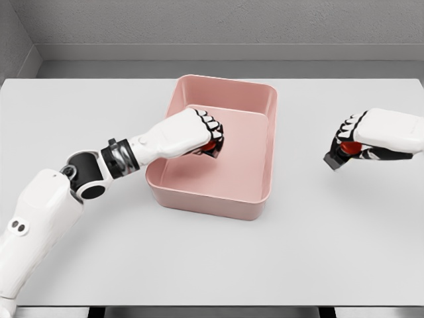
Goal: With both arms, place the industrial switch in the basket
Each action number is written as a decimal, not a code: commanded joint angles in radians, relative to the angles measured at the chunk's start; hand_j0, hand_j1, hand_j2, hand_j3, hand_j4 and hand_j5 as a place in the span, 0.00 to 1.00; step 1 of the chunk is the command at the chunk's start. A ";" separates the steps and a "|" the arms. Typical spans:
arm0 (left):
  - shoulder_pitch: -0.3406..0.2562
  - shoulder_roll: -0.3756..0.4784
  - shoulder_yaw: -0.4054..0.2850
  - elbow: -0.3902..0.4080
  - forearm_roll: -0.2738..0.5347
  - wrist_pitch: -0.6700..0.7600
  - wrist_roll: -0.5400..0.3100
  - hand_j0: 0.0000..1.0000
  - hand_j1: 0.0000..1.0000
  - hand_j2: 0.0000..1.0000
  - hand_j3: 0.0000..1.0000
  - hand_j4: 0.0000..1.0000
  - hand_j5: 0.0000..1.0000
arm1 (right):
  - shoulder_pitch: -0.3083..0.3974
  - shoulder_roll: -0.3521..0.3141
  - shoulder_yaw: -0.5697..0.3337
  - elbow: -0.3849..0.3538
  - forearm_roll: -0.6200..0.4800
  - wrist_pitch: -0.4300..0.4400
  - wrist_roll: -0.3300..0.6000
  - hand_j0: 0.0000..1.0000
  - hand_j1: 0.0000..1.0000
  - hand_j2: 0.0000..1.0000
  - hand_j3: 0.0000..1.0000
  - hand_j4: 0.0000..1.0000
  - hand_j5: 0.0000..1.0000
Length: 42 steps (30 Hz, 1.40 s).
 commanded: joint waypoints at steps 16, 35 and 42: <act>-0.006 -0.001 0.009 -0.011 0.019 0.001 0.008 0.90 0.90 0.90 0.90 0.90 0.90 | -0.063 0.092 0.004 -0.003 -0.014 0.002 -0.006 0.50 0.50 0.50 0.50 0.50 0.50; 0.052 0.663 0.012 -0.266 0.463 0.001 0.005 1.00 1.00 1.00 1.00 1.00 1.00 | -0.163 0.186 0.016 -0.005 -0.034 0.002 -0.005 0.50 0.50 0.50 0.50 0.50 0.50; 0.066 0.684 0.011 -0.266 0.460 0.001 0.002 1.00 1.00 1.00 1.00 1.00 1.00 | -0.187 0.233 0.048 -0.005 -0.034 0.002 -0.001 0.50 0.50 0.50 0.50 0.50 0.50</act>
